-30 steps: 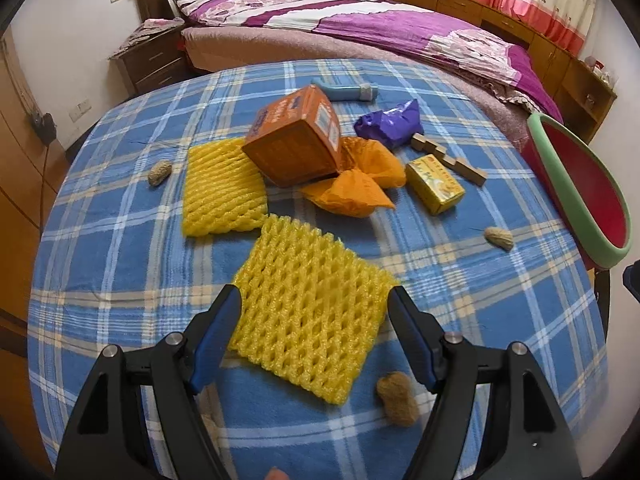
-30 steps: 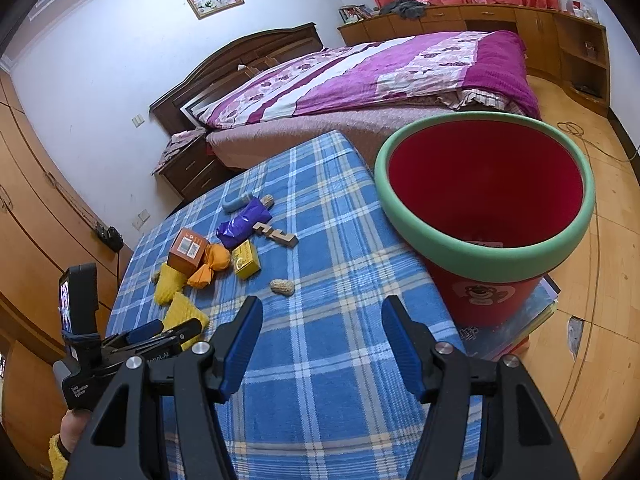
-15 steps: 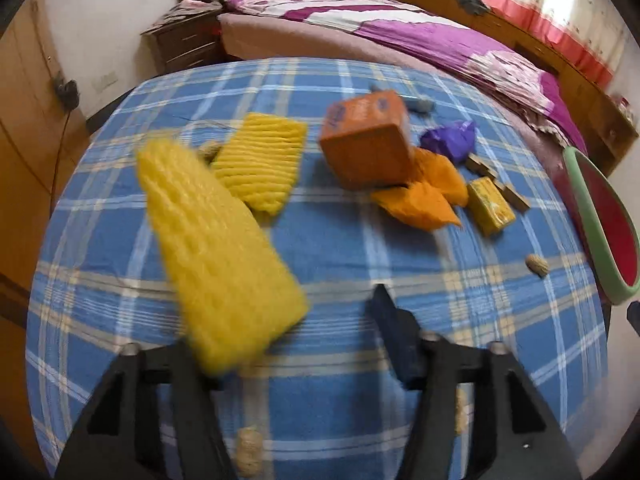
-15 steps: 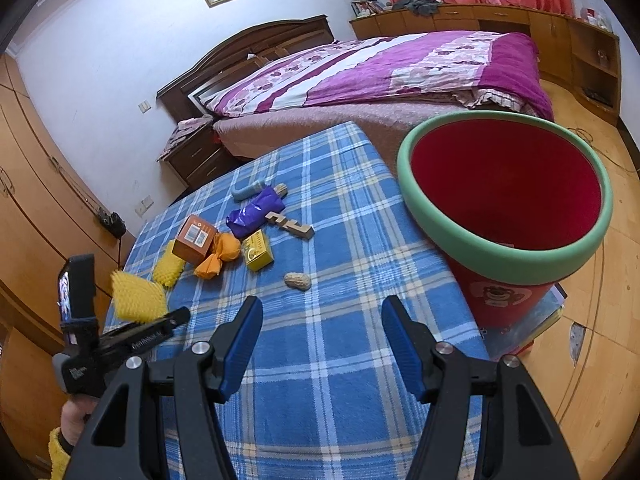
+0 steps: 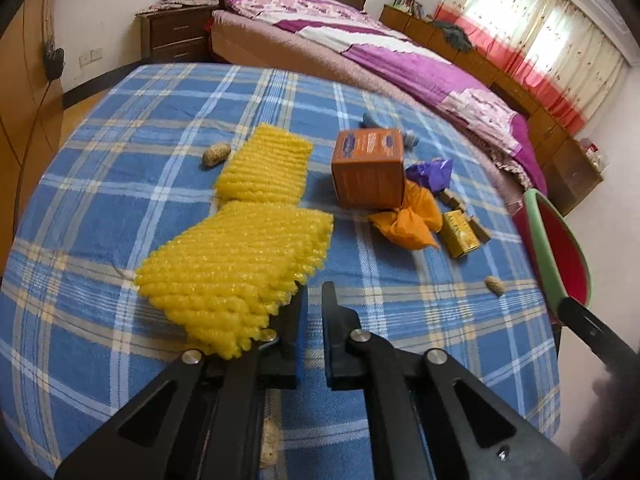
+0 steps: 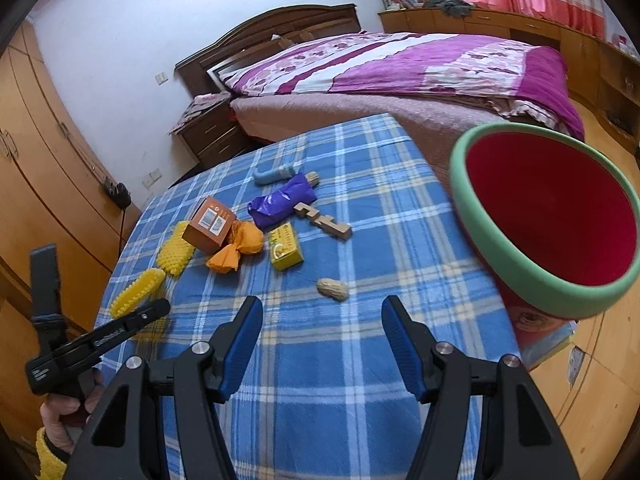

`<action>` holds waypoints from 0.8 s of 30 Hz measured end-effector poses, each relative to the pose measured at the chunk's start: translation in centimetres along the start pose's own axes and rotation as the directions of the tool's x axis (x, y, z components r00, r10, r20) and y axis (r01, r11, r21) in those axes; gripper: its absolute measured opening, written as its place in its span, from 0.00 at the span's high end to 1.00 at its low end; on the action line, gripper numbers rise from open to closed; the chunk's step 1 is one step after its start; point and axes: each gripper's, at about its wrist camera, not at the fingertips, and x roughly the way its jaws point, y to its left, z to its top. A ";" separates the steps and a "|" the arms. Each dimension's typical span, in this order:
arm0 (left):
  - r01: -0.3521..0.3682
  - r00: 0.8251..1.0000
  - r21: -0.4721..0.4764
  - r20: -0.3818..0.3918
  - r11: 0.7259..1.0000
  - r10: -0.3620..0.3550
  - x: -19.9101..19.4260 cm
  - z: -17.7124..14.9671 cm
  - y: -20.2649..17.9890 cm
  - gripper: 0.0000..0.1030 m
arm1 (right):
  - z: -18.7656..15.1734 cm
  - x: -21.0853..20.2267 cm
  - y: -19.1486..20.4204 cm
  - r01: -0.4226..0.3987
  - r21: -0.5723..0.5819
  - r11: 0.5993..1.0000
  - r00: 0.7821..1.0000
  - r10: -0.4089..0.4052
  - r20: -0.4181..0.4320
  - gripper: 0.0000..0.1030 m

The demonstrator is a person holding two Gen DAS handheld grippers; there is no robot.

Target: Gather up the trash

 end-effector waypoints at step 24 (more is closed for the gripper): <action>-0.003 1.000 -0.009 -0.026 1.000 0.003 -4.9 -1.3 0.9 0.51 | -0.4 0.8 1.4 -0.061 -0.010 0.998 0.998 0.061 -0.023 0.37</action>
